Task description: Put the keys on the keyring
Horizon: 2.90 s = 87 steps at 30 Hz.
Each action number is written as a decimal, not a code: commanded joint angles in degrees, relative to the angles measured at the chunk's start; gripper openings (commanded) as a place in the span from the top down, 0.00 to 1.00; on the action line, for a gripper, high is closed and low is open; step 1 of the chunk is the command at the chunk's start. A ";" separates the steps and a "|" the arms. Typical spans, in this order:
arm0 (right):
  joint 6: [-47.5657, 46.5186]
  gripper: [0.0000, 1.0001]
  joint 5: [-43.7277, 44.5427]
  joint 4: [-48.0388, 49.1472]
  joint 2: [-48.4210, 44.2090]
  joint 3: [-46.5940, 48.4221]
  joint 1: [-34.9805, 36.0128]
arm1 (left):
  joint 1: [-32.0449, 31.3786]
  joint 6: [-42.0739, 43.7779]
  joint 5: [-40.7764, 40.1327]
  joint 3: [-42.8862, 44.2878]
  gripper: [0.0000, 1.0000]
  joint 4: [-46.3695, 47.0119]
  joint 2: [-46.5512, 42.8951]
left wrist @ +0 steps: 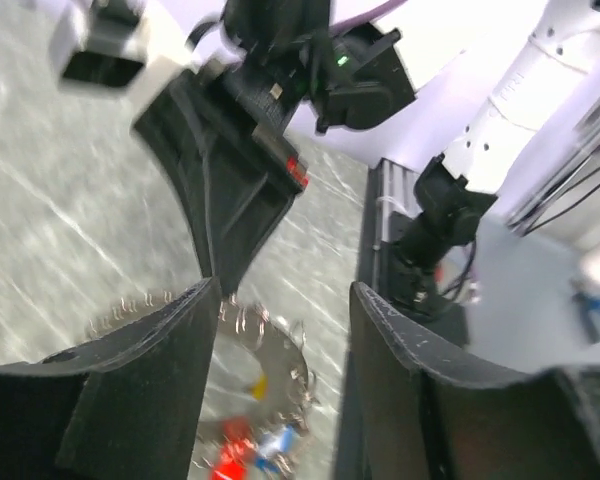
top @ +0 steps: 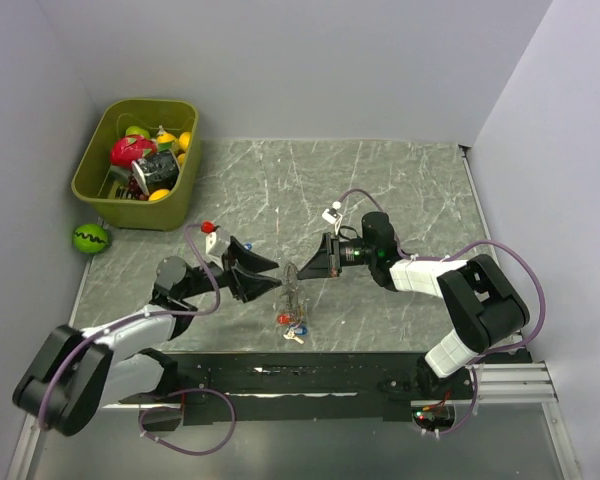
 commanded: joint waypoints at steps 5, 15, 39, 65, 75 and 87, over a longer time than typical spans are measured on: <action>-1.83 1.00 1.05 0.23 -2.79 -0.04 -0.42 | 2.59 -30.65 -2.65 -6.14 0.49 33.44 14.28; -2.18 1.00 1.75 -0.74 -3.84 -0.13 -0.51 | 1.36 -35.17 -5.90 -6.41 0.50 45.16 23.97; -0.95 1.00 1.31 0.93 -2.52 0.05 -0.51 | -3.91 -32.18 -3.27 3.26 0.69 45.60 28.53; 2.40 0.42 -1.15 4.63 -5.68 0.83 -5.51 | -11.03 23.10 -4.67 18.11 0.99 -36.49 -0.02; -12.45 0.28 1.48 -15.22 -14.99 4.53 -7.71 | -12.08 33.55 -8.45 21.01 0.99 -45.89 -2.23; -15.28 0.31 -8.44 -5.68 -25.11 0.84 -7.10 | -12.96 38.04 -11.35 22.07 0.99 -49.50 -3.02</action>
